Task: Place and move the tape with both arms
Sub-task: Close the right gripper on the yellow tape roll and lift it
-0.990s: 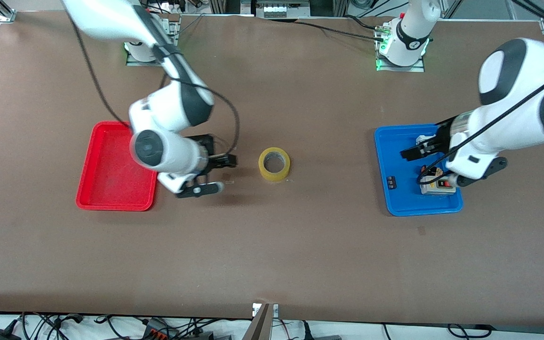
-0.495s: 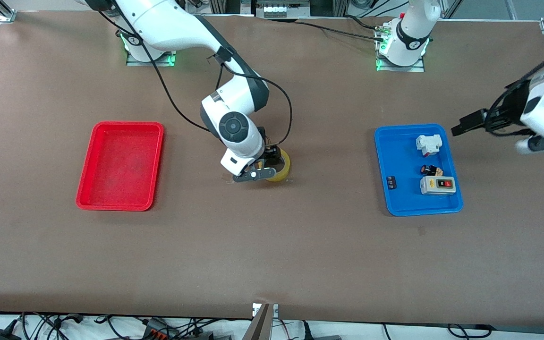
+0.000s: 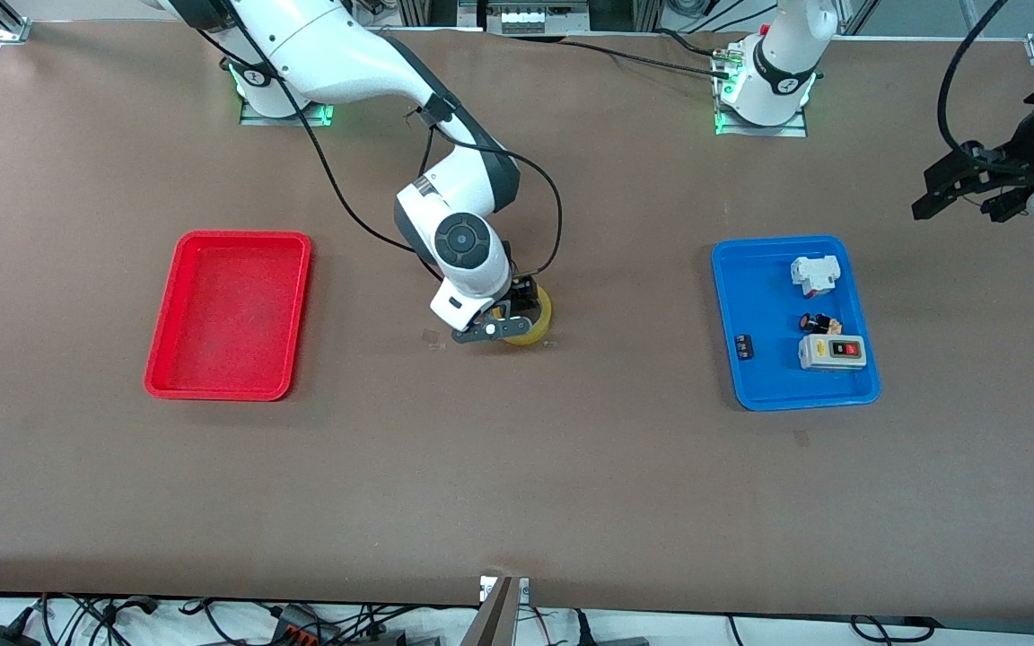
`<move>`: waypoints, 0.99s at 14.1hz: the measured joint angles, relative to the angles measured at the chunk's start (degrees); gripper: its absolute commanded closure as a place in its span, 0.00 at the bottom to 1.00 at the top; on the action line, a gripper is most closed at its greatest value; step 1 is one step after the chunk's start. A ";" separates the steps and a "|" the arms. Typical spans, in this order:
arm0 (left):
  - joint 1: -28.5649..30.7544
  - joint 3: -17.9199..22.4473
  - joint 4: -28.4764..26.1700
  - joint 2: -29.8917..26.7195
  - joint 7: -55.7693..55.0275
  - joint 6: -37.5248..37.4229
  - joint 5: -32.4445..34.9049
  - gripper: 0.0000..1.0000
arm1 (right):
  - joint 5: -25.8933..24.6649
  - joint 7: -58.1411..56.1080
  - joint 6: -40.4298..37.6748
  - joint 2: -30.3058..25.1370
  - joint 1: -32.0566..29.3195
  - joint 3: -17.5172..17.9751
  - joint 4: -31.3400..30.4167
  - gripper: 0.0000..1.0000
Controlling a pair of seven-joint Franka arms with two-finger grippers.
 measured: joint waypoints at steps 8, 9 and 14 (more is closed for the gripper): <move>-3.70 4.22 -0.08 -0.21 0.30 -2.81 -0.59 0.00 | -1.87 0.32 2.06 0.60 -0.19 -0.91 0.69 0.94; -3.13 4.21 -0.09 -0.13 0.30 -2.28 -1.13 0.00 | -1.97 0.36 2.06 0.57 -0.19 -0.91 0.86 1.00; -0.78 2.60 -0.11 0.09 0.62 -1.13 -1.29 0.00 | -2.79 3.51 -0.93 0.44 0.04 -1.74 1.52 1.00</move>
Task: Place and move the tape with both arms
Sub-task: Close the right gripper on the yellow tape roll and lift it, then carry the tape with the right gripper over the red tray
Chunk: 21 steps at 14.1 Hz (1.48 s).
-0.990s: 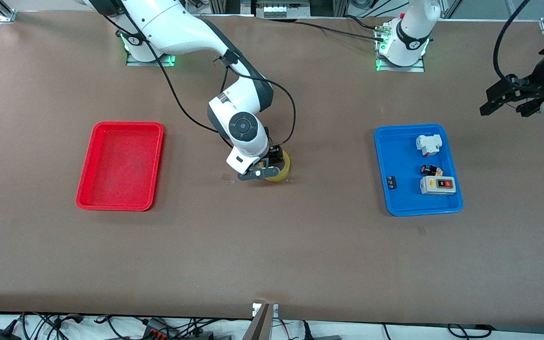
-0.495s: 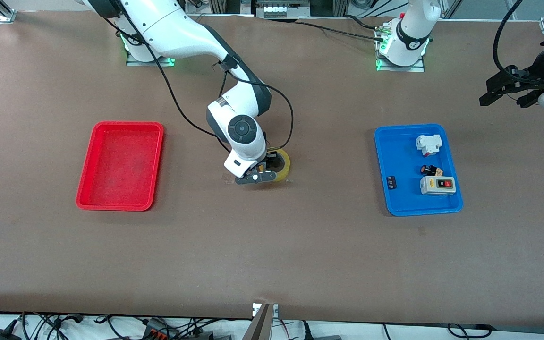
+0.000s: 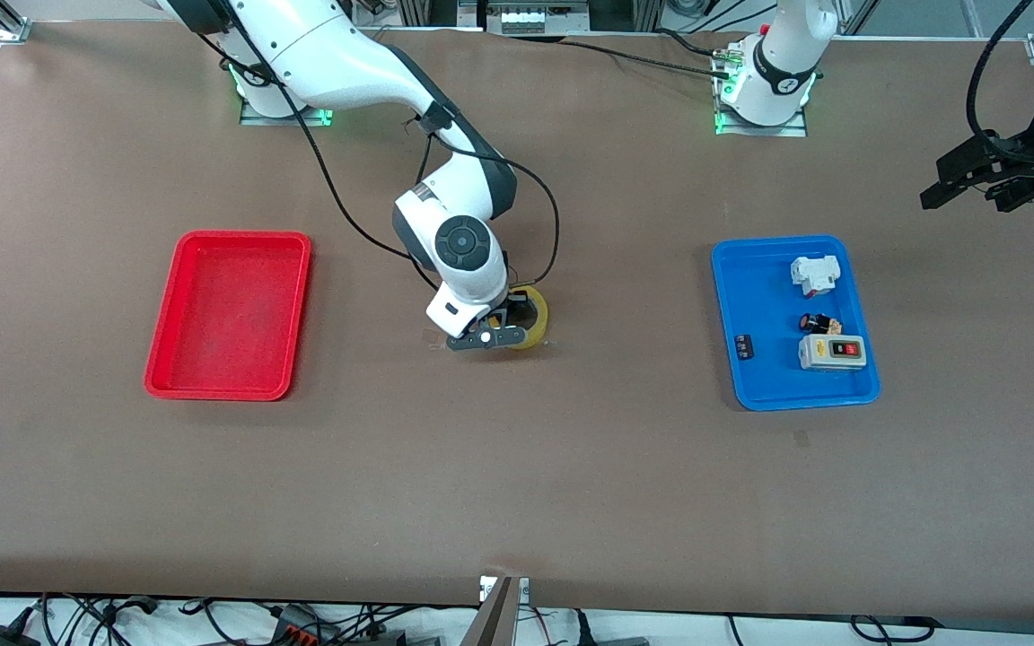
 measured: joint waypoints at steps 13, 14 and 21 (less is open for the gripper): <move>-0.44 -0.14 -0.01 1.04 -0.01 0.70 0.75 0.00 | -0.49 -17.91 -31.17 -18.22 -13.99 -14.48 0.46 1.00; -0.90 0.44 0.00 1.04 -0.01 0.71 0.51 0.00 | -0.48 -20.21 -29.51 -19.88 -17.30 -14.54 -2.85 1.00; -1.46 1.70 0.53 1.13 -0.04 0.98 -0.15 0.00 | -0.48 -28.03 -10.65 -21.92 -31.70 -14.64 -22.67 1.00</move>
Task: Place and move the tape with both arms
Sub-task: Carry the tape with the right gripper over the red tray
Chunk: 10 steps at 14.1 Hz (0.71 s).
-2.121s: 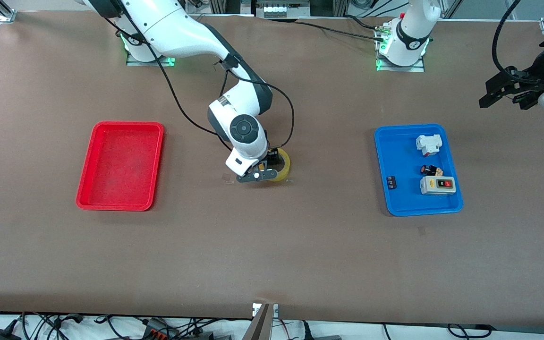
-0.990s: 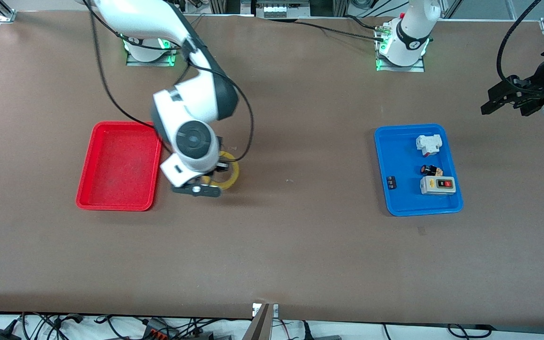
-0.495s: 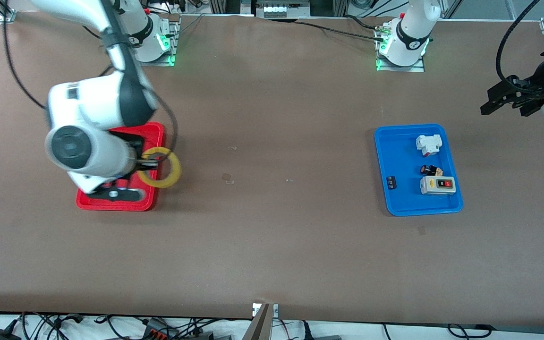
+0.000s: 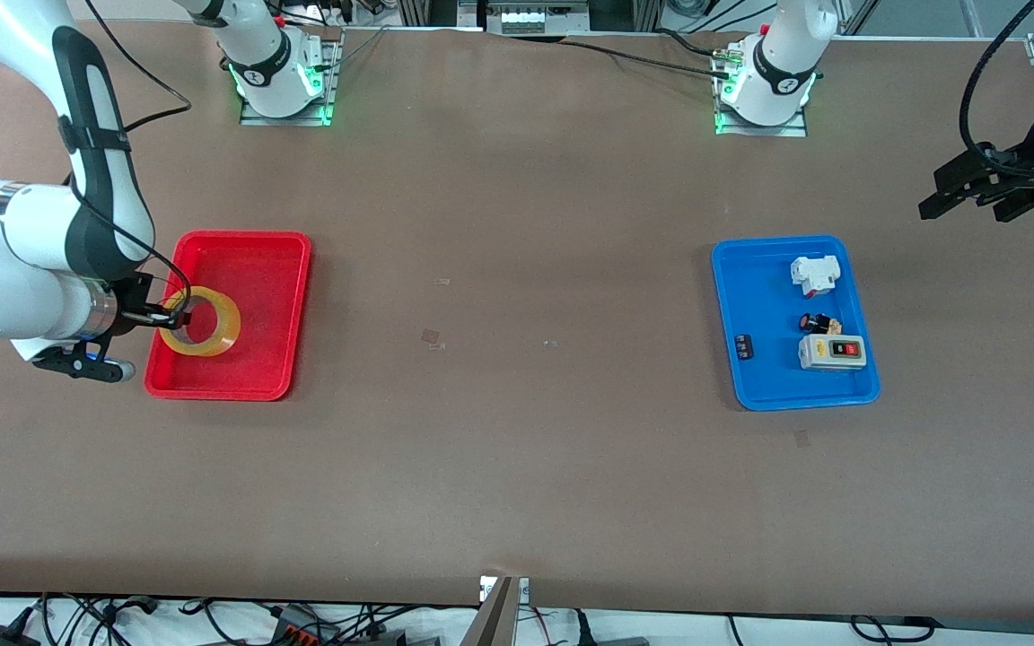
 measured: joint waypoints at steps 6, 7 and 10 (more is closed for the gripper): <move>0.85 -0.49 0.07 0.20 0.00 0.05 0.00 0.00 | 0.01 0.12 12.97 -0.34 1.29 0.89 -10.45 1.00; 1.20 -0.52 0.09 0.33 0.01 0.09 0.00 0.00 | 0.01 0.23 15.92 -0.67 1.94 0.96 -12.14 1.00; 1.95 -0.66 0.60 1.01 0.05 0.31 0.00 0.00 | 0.01 0.32 24.24 -2.55 2.29 0.94 -18.63 0.98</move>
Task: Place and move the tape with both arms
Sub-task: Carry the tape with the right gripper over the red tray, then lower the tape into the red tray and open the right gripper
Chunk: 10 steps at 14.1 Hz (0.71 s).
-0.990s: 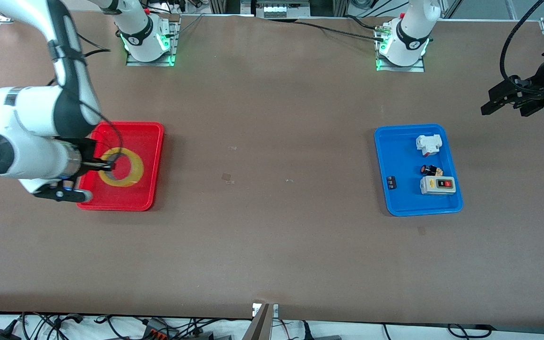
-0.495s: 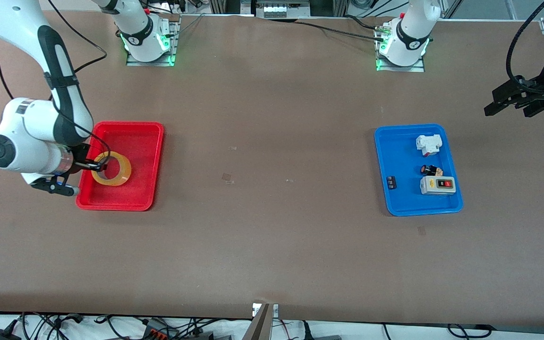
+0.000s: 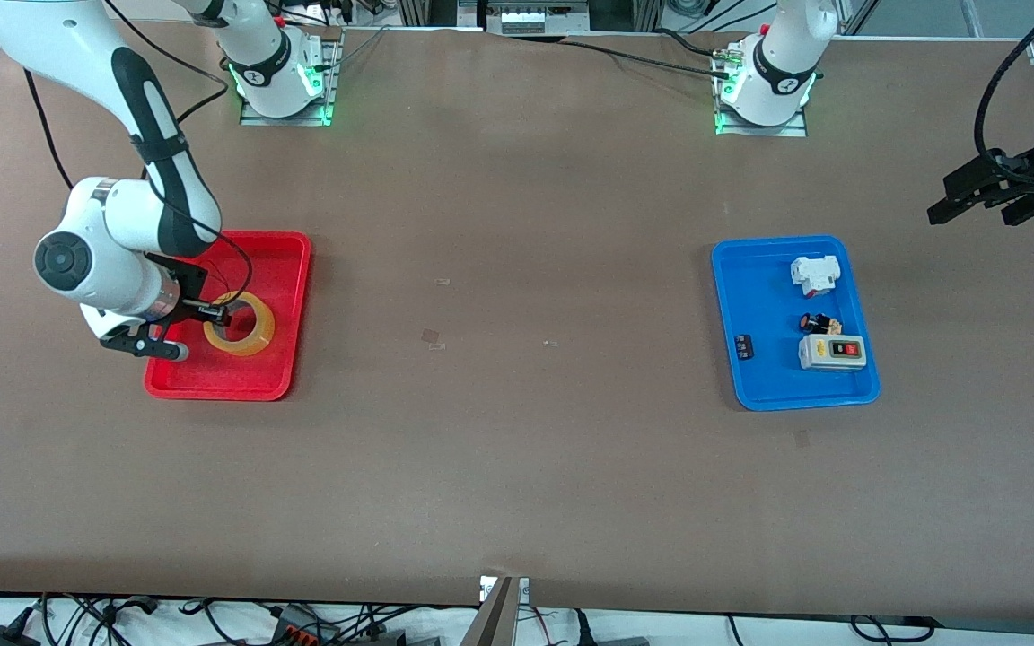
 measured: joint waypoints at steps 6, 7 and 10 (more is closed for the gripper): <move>0.03 -0.18 0.54 0.73 0.00 1.45 0.43 0.00 | 0.00 -0.03 -0.16 -2.83 -0.05 -0.01 -2.21 0.00; 0.03 -0.19 0.54 0.74 0.00 1.45 0.75 0.00 | 0.00 -0.04 -0.16 -2.75 -0.06 -0.01 -2.22 0.00; 0.08 -0.43 0.53 0.88 0.00 1.44 0.96 0.00 | 0.00 -0.16 -0.19 -2.74 -0.14 -0.02 -1.23 0.00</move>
